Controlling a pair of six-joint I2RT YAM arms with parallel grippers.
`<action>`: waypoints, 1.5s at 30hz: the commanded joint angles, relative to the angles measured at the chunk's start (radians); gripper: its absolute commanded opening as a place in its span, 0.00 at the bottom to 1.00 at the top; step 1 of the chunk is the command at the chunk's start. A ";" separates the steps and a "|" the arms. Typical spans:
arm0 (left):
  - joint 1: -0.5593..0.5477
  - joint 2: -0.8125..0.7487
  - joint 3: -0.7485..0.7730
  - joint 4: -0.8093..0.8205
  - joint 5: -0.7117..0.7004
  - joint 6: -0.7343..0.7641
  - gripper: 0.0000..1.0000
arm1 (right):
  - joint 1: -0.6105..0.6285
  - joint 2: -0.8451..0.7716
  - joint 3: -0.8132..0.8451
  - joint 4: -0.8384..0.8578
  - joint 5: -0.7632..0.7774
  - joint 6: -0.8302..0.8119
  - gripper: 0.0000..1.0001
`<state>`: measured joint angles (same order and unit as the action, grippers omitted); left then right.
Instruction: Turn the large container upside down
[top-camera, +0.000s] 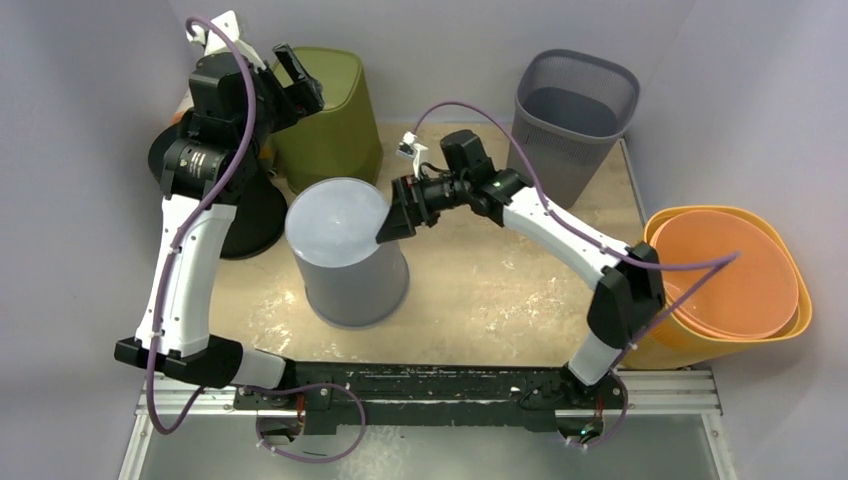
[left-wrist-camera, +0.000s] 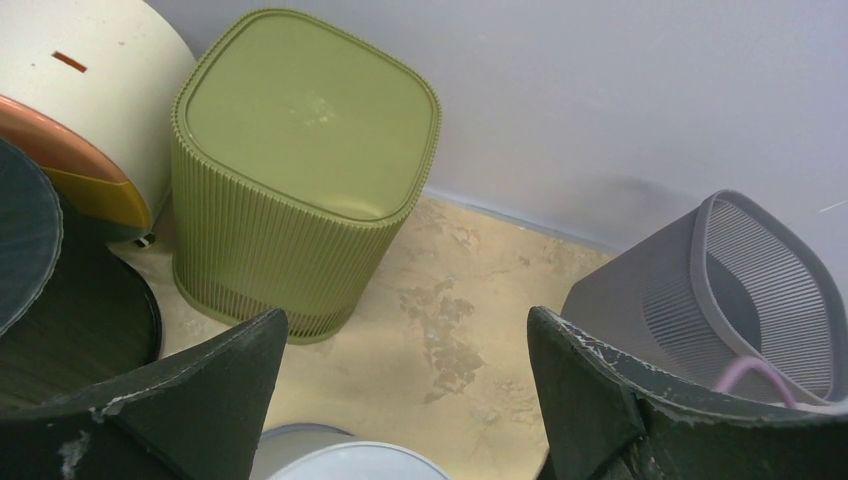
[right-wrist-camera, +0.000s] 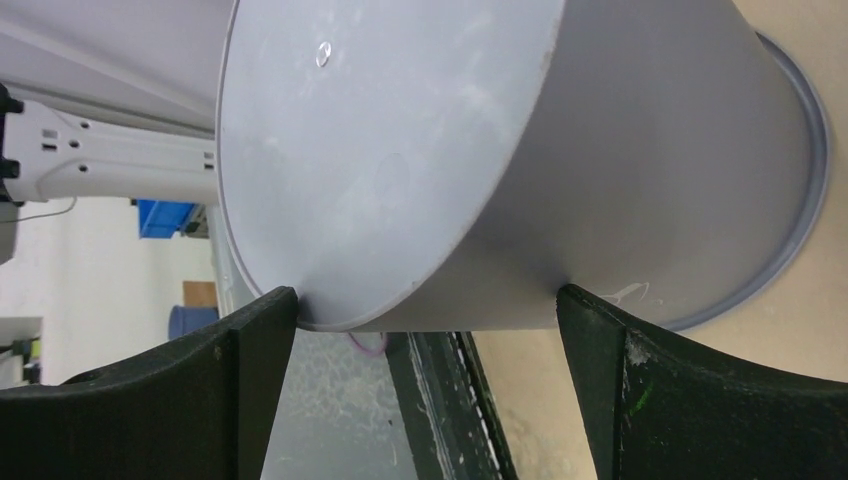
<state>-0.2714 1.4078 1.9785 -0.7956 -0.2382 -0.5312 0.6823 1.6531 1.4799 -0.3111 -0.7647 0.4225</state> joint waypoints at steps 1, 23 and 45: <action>-0.005 -0.040 0.061 0.031 0.002 0.001 0.86 | 0.012 0.114 0.078 0.118 -0.044 0.049 1.00; -0.005 -0.073 0.032 0.058 0.020 0.021 0.86 | 0.136 0.515 0.658 0.132 -0.208 0.120 1.00; -0.004 -0.083 -0.013 0.082 0.017 0.006 0.86 | -0.342 0.249 0.823 -0.263 0.276 -0.232 1.00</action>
<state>-0.2714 1.3460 1.9789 -0.7677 -0.2131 -0.5308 0.3531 1.8843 2.1235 -0.4713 -0.6159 0.3412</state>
